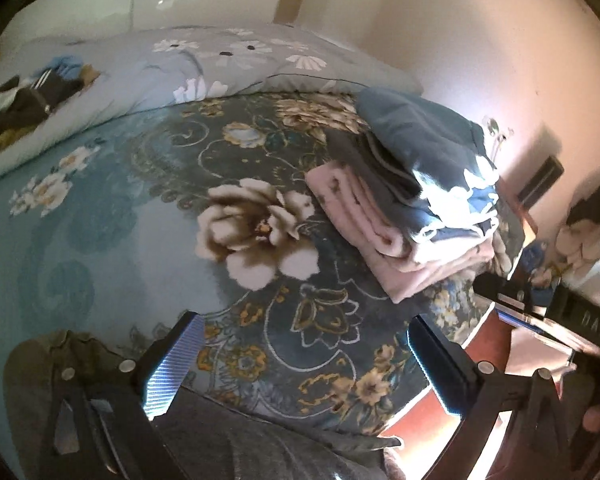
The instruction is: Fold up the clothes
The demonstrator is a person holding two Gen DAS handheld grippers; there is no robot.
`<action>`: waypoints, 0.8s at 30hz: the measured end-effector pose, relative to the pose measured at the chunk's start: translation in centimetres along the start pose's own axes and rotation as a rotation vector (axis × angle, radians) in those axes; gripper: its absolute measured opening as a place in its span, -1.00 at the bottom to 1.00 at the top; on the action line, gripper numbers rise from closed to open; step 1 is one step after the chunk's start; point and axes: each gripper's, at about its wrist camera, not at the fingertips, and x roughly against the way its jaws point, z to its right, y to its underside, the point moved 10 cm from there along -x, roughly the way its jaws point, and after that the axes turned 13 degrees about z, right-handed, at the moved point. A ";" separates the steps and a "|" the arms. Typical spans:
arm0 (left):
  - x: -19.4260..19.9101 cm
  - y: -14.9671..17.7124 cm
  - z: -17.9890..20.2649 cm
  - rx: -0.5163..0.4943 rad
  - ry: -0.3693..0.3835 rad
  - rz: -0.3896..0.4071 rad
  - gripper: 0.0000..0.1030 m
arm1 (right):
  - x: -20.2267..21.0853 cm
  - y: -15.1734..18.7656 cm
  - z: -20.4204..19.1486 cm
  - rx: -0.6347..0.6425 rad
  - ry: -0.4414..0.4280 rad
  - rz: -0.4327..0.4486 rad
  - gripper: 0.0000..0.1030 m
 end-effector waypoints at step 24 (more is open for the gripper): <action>0.8 -0.8 -1.0 0.046 0.019 0.032 1.00 | 0.6 1.0 -2.4 0.126 0.183 0.019 1.00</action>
